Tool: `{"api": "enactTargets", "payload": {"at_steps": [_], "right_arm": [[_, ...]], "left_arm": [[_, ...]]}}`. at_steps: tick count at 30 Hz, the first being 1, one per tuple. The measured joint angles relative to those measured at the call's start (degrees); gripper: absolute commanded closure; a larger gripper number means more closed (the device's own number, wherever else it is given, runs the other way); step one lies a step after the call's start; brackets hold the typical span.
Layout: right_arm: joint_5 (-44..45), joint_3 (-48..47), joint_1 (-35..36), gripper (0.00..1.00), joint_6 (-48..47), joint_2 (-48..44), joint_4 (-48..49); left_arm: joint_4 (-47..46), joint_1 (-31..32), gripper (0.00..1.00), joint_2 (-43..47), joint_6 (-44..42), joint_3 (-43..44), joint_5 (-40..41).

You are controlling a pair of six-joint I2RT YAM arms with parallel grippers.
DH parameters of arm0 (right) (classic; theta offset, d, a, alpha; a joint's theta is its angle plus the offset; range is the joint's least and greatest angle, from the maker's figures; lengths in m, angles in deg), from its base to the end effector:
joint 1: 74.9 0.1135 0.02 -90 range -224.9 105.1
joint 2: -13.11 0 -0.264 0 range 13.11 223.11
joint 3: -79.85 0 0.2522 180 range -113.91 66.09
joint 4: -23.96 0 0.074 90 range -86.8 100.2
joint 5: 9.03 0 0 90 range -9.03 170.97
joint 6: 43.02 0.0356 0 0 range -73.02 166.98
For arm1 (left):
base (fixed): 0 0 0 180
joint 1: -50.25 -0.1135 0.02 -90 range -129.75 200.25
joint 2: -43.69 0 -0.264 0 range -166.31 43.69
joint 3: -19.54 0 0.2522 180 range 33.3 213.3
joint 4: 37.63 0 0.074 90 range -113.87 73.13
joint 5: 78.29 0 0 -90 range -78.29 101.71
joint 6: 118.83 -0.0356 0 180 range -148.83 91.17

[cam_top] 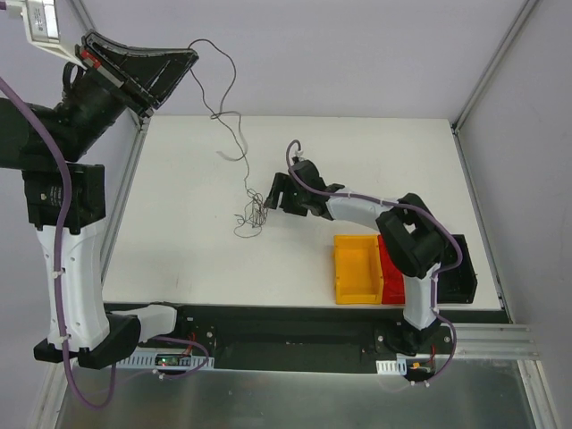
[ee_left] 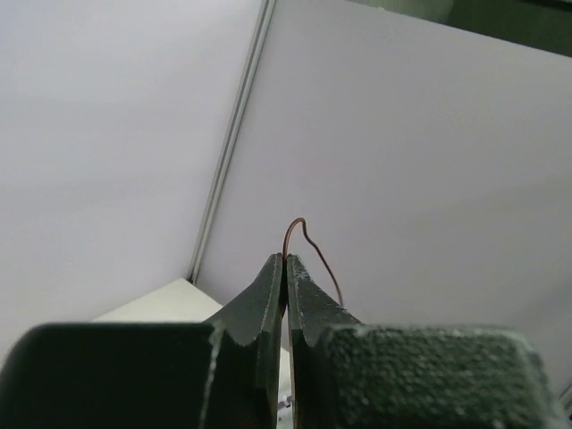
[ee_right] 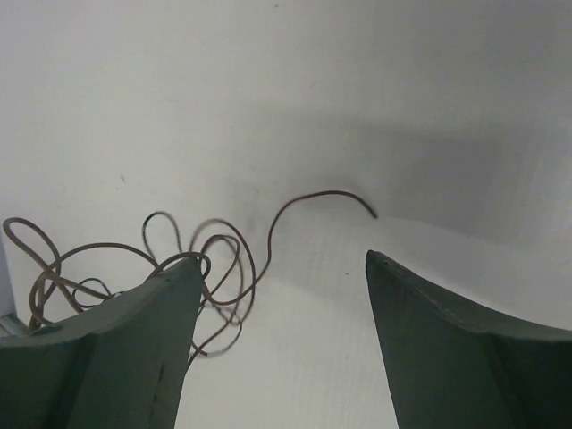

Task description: Untangle the cables

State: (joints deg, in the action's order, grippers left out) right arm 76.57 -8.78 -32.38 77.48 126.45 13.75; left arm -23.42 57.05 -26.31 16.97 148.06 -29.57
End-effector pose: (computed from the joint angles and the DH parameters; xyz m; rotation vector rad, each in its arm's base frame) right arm 0.3250 0.3017 0.1878 -0.2859 2.2764 0.7825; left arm 0.1298 -0.0391 0.6470 0.4100 0.9996 -1.1190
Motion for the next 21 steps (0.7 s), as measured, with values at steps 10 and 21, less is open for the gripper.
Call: {"api": "enactTargets", "payload": {"at_steps": [10, 21], "right_arm": [[-2.2, 4.7, -3.2, 0.19, -8.0, -9.5, -5.3], [-14.5, 22.0, 0.1, 0.19, -18.0, -25.1, 16.8]], "left_arm": [[-1.6, 0.0, 1.00, -1.5, 8.4, -9.5, 1.2], [-0.7, 0.0, 1.00, -3.7, 12.4, -16.7, 0.7]]}}
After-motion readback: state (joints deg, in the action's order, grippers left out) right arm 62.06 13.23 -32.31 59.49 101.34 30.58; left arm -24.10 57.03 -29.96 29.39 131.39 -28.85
